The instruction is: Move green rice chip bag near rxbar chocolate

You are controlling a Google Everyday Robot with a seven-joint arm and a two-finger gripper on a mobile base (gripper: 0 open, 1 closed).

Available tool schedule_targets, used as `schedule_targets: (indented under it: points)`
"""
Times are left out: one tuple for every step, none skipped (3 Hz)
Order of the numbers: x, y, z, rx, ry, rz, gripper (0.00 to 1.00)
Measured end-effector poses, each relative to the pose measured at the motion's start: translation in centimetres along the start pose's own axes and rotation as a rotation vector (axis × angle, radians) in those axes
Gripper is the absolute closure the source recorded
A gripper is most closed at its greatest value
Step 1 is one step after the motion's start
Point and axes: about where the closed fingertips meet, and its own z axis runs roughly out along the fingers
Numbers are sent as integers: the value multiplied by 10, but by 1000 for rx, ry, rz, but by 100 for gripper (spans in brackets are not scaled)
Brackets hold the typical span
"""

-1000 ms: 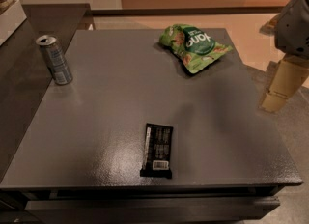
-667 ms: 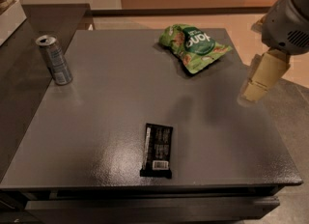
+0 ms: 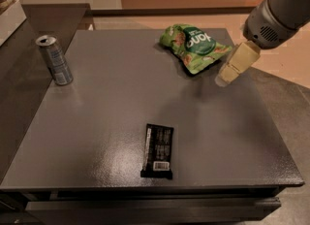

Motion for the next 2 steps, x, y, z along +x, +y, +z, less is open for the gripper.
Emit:
schedule_targets:
  points:
    - [-9, -27, 33, 6, -25, 60, 0]
    - [-22, -55, 62, 35, -27, 107, 0]
